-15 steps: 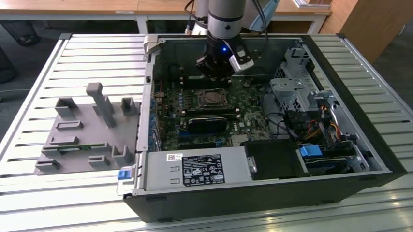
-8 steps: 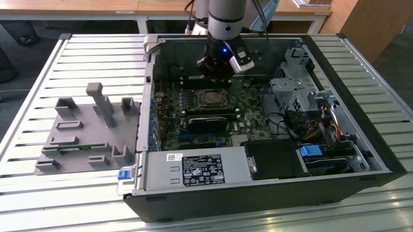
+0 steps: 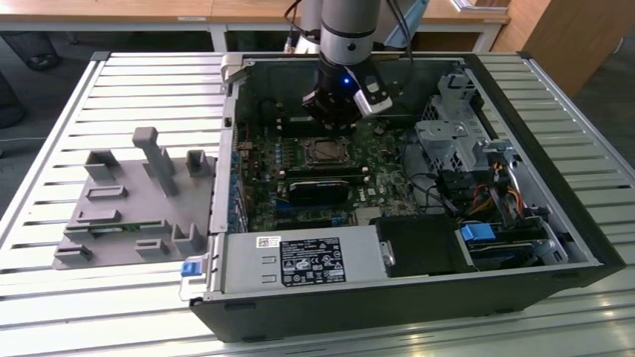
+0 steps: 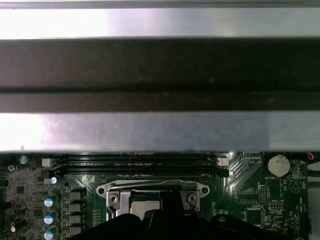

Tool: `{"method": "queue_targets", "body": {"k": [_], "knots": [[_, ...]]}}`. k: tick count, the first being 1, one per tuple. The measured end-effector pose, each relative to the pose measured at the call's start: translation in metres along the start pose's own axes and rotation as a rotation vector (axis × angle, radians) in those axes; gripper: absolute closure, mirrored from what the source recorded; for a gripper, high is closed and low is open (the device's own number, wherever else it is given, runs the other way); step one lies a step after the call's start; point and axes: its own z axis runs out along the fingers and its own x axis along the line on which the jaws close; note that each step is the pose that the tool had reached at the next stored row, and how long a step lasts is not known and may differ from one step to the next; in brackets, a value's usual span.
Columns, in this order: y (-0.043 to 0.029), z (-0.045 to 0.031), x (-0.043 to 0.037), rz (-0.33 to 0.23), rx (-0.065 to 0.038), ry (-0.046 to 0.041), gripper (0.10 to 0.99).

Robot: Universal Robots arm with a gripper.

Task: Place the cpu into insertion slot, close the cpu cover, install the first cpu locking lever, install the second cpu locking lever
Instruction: 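Install the second cpu locking lever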

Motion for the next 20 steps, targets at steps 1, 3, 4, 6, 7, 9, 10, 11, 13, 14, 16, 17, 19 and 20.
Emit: {"method": "queue_targets", "body": {"k": [1,3,4,6,7,9,10,11,13,14,16,17,19,20], "knots": [[-0.0013,-0.0001,0.0000,0.000,-0.001,0.0000,0.980],[-0.0021,-0.0015,-0.0001,0.000,-0.005,0.0002,0.980],[-0.0021,-0.0036,0.0002,0.000,-0.007,0.0002,0.980],[-0.0018,-0.0104,0.0002,0.000,-0.008,0.0001,0.980],[-0.0017,-0.0147,0.0002,0.000,-0.008,0.0002,0.980],[-0.0013,-0.0230,0.0002,0.000,-0.008,0.0003,0.980],[-0.0013,-0.0250,0.0001,0.000,-0.008,0.0002,0.980],[-0.0017,-0.0255,0.0001,0.000,-0.008,0.0003,0.980],[-0.0082,-0.0258,-0.0001,0.000,-0.008,0.0003,0.980],[-0.0145,-0.0260,-0.0003,0.000,-0.008,0.0002,0.980],[-0.0241,-0.0263,-0.0006,0.000,-0.008,0.0005,0.980],[-0.0266,-0.0262,-0.0007,0.000,-0.009,0.0012,0.980],[-0.0279,-0.0256,-0.0008,0.000,-0.015,0.0087,0.980],[-0.0280,-0.0253,-0.0009,0.000,-0.022,0.0133,0.980]]}}
